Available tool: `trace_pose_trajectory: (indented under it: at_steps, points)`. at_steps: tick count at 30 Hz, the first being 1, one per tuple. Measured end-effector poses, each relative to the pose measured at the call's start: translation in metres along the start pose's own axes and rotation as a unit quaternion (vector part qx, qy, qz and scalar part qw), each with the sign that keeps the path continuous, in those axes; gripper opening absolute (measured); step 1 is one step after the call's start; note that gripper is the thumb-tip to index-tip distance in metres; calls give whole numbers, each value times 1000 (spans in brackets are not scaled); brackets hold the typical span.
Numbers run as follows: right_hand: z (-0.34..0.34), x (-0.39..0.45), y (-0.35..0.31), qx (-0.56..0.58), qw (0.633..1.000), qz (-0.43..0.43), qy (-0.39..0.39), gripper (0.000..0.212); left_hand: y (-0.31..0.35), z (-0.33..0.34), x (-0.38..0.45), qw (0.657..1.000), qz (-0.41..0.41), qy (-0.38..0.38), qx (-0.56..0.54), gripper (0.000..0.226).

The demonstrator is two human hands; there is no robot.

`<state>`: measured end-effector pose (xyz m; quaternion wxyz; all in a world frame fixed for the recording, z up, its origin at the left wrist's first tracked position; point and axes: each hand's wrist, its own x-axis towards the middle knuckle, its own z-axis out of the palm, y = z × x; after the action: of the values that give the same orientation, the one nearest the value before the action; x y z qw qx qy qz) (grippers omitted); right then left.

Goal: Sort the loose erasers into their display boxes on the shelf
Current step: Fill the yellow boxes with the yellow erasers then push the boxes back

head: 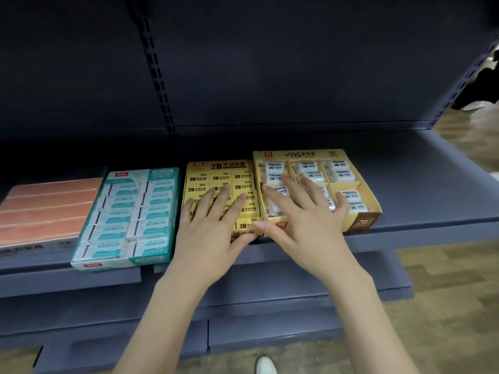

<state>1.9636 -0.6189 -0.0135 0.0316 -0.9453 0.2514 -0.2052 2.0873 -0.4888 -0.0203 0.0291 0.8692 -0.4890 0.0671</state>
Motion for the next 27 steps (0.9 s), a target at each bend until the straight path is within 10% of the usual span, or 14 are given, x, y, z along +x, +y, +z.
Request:
trace_pose_trajectory:
  at_steps: [21,27]
  points:
    - [-6,44,8,37,996,35,-73,67,-12,-8,46,993,-19,-18,-119,87]
    - [-24,79,57,38,990,97,-96,50,17,-32,73,978,-34,7,-205,61]
